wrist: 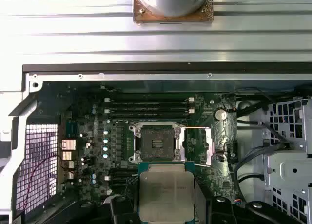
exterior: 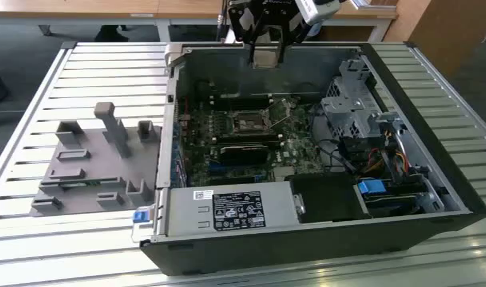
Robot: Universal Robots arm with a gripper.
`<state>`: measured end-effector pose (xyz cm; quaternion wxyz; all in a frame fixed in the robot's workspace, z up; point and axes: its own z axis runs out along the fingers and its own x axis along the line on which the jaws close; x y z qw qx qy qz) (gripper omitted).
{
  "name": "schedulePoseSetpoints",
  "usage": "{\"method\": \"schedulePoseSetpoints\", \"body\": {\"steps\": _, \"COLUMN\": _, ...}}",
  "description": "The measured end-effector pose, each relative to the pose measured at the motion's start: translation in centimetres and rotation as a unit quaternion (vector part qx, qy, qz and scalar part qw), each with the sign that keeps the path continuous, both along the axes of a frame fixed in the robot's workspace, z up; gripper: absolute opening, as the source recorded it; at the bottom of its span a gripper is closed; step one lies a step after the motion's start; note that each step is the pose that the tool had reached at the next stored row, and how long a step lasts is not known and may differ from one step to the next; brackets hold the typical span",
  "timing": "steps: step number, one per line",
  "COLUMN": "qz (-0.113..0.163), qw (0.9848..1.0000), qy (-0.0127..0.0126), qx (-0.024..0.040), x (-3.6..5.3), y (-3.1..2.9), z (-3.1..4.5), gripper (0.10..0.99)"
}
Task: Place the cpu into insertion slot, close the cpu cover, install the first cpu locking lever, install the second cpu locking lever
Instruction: 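Place the cpu into insertion slot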
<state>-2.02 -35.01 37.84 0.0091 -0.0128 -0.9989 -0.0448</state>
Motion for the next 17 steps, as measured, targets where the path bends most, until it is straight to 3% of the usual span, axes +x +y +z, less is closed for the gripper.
{"method": "schedulePoseSetpoints", "body": {"steps": 7, "qz": -0.001, "qw": 1.0000, "qy": 0.0000, "qx": 0.0000, "x": 0.00, "y": 0.00, "z": 0.00, "gripper": 0.541}}
{"method": "schedulePoseSetpoints", "body": {"steps": 12, "qz": -0.016, "qw": 0.9999, "qy": 0.0000, "qx": -0.0007, "x": 0.00, "y": 0.00, "z": 0.00, "gripper": 0.541}}
{"method": "schedulePoseSetpoints", "body": {"steps": 14, "qz": -0.028, "qw": 0.9996, "qy": 0.0000, "qx": -0.0011, "x": 0.00, "y": 0.00, "z": -0.01, "gripper": 0.541}}
{"method": "schedulePoseSetpoints", "body": {"steps": 15, "qz": -0.058, "qw": 0.9983, "qy": 0.0001, "qx": -0.0013, "x": 0.00, "y": 0.00, "z": -0.04, "gripper": 0.541}}
{"method": "schedulePoseSetpoints", "body": {"steps": 17, "qz": -0.073, "qw": 0.9974, "qy": 0.0001, "qx": -0.0013, "x": 0.00, "y": 0.00, "z": -0.06, "gripper": 0.541}}
